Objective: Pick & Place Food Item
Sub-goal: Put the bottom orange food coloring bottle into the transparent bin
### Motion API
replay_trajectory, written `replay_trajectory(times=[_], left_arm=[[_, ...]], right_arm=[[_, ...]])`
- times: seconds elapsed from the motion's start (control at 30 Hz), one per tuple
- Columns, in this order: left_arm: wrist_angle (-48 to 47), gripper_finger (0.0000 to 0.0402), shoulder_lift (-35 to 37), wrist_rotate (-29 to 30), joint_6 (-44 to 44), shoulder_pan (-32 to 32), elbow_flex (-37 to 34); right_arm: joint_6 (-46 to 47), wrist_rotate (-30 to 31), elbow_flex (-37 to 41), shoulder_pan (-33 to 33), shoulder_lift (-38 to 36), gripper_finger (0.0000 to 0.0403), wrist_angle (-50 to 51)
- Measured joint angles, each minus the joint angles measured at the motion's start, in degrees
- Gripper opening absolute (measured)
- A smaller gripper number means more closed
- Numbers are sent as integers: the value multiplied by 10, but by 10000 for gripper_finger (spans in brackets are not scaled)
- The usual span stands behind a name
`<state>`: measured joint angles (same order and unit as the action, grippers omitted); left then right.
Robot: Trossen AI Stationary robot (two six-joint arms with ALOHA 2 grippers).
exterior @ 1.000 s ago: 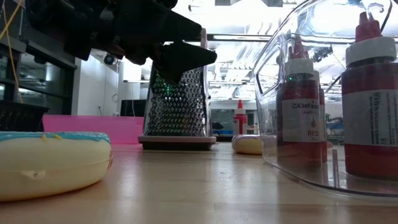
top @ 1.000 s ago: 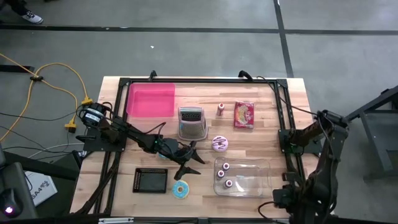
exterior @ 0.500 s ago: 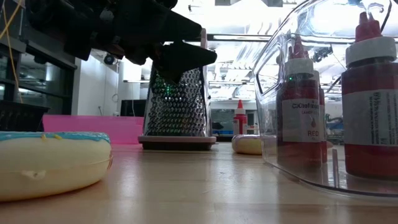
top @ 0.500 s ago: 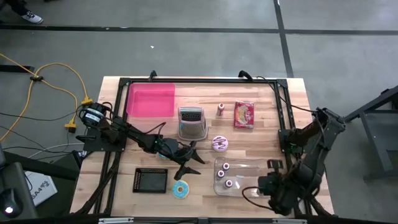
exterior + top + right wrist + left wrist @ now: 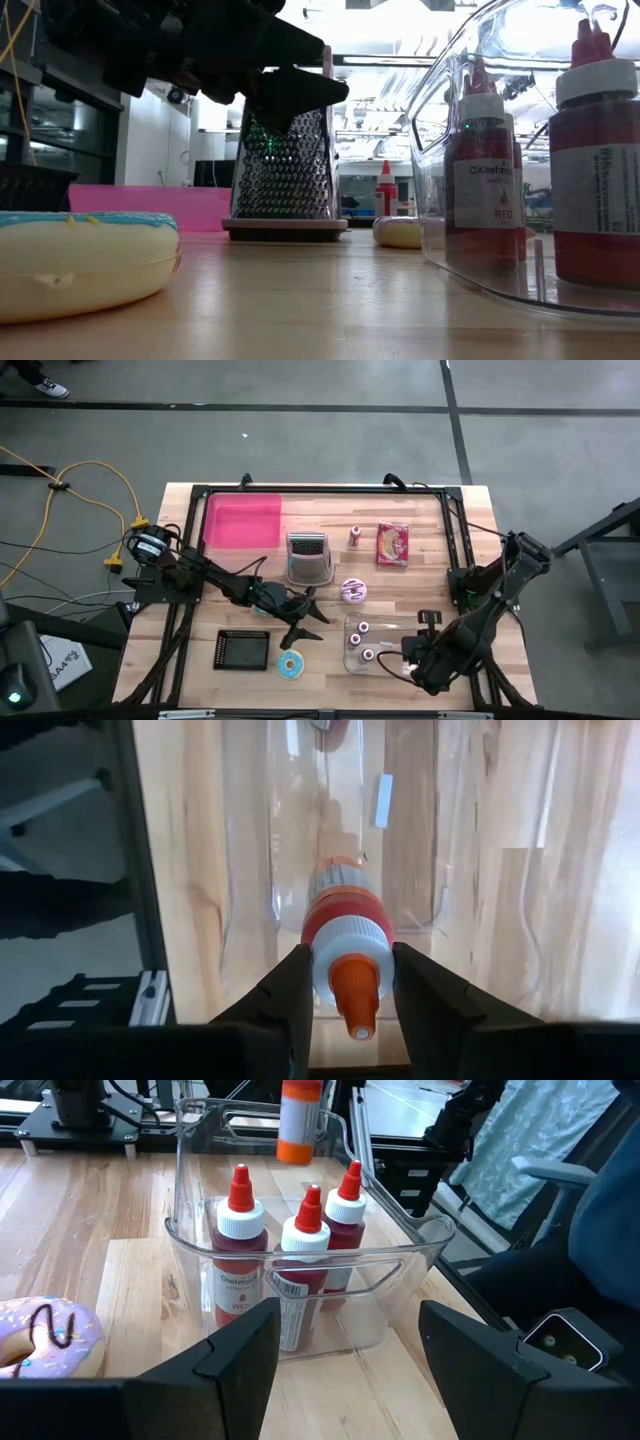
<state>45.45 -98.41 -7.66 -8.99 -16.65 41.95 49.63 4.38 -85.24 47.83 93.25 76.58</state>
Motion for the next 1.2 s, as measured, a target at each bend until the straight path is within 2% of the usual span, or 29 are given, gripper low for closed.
replay_trajectory(times=[0.3,0.6,1.2], left_arm=[[0,233,0,0,0,0,0],[0,233,0,0,0,0,0],[0,233,0,0,0,0,0]], right_arm=[[-8,-20,78,-17,0,107,-87],[-28,-43,122,-34,1,107,-137],[-29,-48,131,-38,1,107,-140]])
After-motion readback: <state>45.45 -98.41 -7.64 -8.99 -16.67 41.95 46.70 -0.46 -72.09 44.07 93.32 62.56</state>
